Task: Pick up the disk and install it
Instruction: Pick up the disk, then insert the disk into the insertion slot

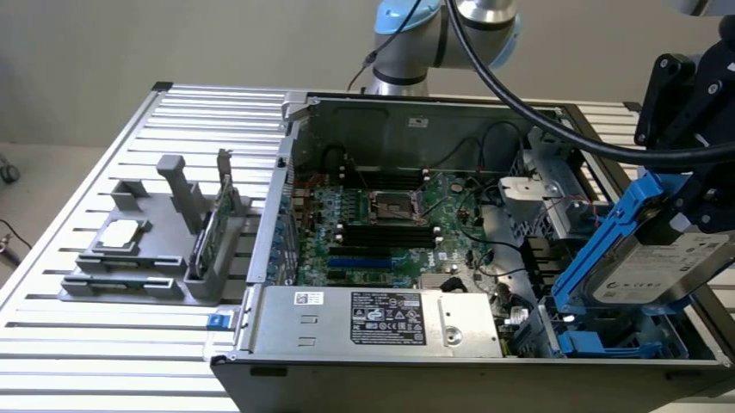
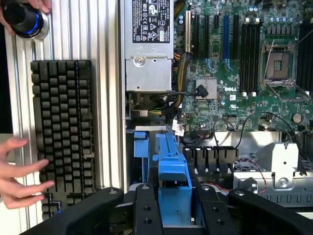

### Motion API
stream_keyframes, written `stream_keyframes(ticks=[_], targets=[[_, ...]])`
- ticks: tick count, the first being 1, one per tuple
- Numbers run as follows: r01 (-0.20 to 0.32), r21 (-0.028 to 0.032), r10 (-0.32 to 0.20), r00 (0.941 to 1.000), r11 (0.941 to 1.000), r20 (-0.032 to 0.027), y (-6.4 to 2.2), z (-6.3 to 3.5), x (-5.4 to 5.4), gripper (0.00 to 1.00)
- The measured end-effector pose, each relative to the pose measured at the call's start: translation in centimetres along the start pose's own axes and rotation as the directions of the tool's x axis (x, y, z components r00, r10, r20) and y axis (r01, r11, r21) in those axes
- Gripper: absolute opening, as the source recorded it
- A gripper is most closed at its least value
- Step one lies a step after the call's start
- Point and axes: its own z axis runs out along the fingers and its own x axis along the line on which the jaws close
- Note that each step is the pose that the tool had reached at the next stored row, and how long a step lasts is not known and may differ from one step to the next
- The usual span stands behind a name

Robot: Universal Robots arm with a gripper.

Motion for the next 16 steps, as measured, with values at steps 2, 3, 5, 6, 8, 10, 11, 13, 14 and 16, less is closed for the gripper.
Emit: stream_keyframes(ticks=[2,3,5,6,8,10,11,13,14,16], targets=[[0.000,0.0000,0.000,1.0000,1.0000,0.0000,0.00,0.00,0.00,0.33],[0.000,0.0000,0.000,1.0000,1.0000,0.0000,0.00,0.00,0.00,0.33],[0.000,0.0001,0.000,1.0000,1.0000,0.0000,0.00,0.00,0.00,0.33],[0.000,0.0000,0.000,1.0000,1.0000,0.0000,0.00,0.00,0.00,0.33],[0.000,0.0000,0.000,1.0000,1.0000,0.0000,0.00,0.00,0.00,0.33],[0.000,0.0000,0.000,1.0000,1.0000,0.0000,0.00,0.00,0.00,0.33],[0.000,0.0001,0.000,1.0000,1.0000,0.0000,0.00,0.00,0.00,0.33],[0.000,0.0000,0.000,1.0000,1.0000,0.0000,0.00,0.00,0.00,0.33],[0.000,0.0000,0.000,1.0000,1.0000,0.0000,0.00,0.00,0.00,0.33],[0.000,-0.0003,0.000,1.0000,1.0000,-0.0002,0.00,0.01,0.00,0.33]])
